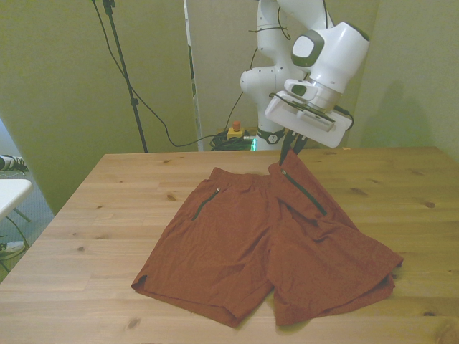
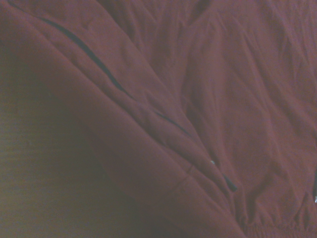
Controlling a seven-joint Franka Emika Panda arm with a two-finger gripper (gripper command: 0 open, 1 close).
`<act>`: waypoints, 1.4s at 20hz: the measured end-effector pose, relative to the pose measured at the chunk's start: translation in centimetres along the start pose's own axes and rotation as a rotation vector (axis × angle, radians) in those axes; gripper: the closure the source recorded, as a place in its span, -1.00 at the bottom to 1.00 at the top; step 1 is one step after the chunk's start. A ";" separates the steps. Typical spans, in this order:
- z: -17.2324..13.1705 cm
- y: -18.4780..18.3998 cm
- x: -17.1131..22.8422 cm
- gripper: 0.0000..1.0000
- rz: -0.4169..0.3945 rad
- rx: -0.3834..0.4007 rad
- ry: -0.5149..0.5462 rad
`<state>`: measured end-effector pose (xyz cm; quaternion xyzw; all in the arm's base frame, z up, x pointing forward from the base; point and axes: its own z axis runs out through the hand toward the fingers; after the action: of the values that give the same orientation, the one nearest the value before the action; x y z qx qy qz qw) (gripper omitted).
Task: Fold the shorts
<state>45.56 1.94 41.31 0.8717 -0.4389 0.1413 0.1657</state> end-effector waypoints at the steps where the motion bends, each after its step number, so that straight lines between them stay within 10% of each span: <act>1: 0.0 0.8 0.6 1.00 0.013 0.016 -0.027; 17: 4.6 10.1 10.3 1.00 0.148 0.410 -0.477; 24: 8.1 13.1 12.1 1.00 0.175 0.414 -0.554; 25: 8.4 13.4 12.2 -1.00 0.180 0.411 -0.556; 28: 9.7 14.5 12.5 -1.00 0.209 0.395 -0.573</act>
<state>41.93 -19.21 39.82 0.8416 -0.5184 -0.0106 -0.1508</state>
